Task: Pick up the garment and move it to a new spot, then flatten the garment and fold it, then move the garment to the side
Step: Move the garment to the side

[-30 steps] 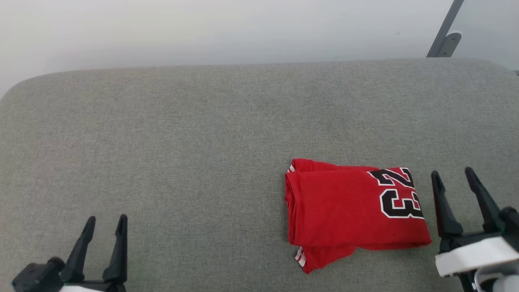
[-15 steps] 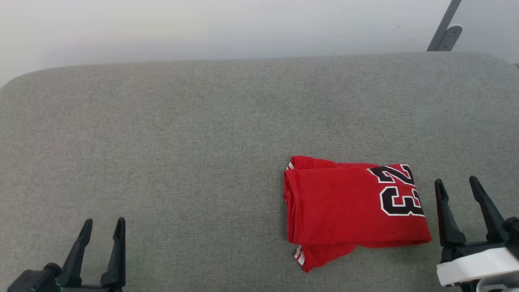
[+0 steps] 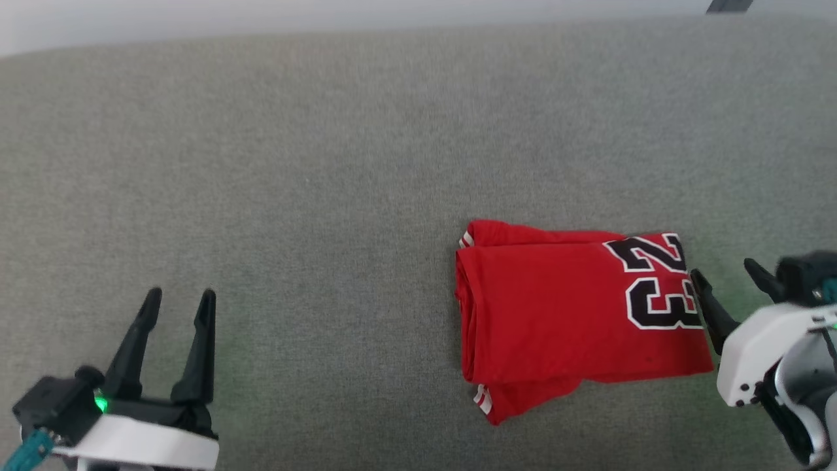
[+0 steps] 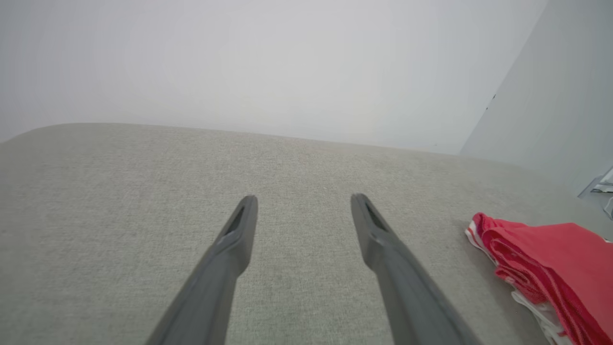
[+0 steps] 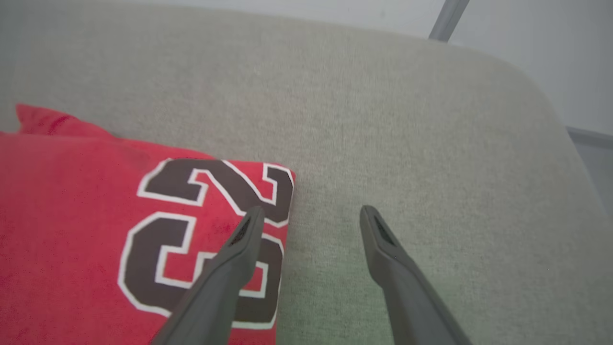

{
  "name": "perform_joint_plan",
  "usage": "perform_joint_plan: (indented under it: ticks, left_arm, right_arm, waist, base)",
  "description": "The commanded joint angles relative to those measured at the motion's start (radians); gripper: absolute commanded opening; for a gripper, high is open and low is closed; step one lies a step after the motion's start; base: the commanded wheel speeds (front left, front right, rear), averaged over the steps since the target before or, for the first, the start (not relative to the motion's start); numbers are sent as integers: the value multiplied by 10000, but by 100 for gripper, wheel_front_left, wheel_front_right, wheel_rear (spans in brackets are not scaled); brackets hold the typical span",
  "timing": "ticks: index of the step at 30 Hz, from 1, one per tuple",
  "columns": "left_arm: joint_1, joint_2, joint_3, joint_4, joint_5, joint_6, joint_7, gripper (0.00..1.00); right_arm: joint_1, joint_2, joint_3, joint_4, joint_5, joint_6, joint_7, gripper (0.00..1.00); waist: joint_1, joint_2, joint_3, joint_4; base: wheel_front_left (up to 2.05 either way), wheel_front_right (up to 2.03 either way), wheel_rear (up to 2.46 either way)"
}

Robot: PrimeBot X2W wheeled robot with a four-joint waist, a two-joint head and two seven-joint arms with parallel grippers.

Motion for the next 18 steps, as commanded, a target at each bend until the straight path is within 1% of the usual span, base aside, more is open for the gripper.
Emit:
perform_joint_plan:
  ticks: [1,3,6,10,13,14,15,16,17,18]
  left_arm:
    - [-240,73,-34,-34,-87,23,-53,100]
    - [-484,157,-144,-43,-167,23,-53,100]
    - [-821,260,-311,-28,-266,23,-53,100]
    - [-1210,406,-483,-14,-343,23,-53,100]
    - [-1453,488,-634,22,-347,23,-53,100]
    - [-1507,526,-684,47,-365,23,-53,100]
    - [-1572,544,-733,72,-369,23,-53,100]
    - [-1623,575,-777,92,-378,23,-53,100]
    - [-1623,575,-777,92,-378,23,-53,100]
    - [-1673,611,-820,110,-379,23,-53,100]
  right_arm:
    - [-160,-106,129,-122,88,-8,600,100]
    - [-325,-270,252,-353,325,-8,1773,100]
    - [-466,-288,379,-759,772,-6,3229,100]
    - [-473,-113,462,-1071,906,-6,4576,100]
    - [-411,173,595,-1085,910,-5,5155,100]
    - [-407,239,626,-1068,873,-2,5253,91]
    - [-400,309,644,-1059,843,0,5278,47]
    - [-398,406,638,-1040,837,0,5308,26]
    - [-398,406,638,-1040,837,0,5308,26]
    - [-388,488,608,-1008,838,0,5330,0]
  waist:
    - [0,-1,435,-19]
    - [0,-1,698,2]
    - [0,-1,1035,57]
    - [0,-1,1444,148]
    - [0,-1,1663,214]
    - [0,-1,1711,223]
    - [0,-1,1744,227]
    - [0,-1,1768,221]
    - [0,-1,1768,221]
    - [0,-1,1787,200]
  base:
    - [0,0,0]
    - [0,0,0]
    - [0,0,0]
    - [0,0,0]
    - [0,0,0]
    - [0,0,0]
    - [0,0,0]
    - [0,0,0]
    - [0,0,0]
    - [0,0,0]
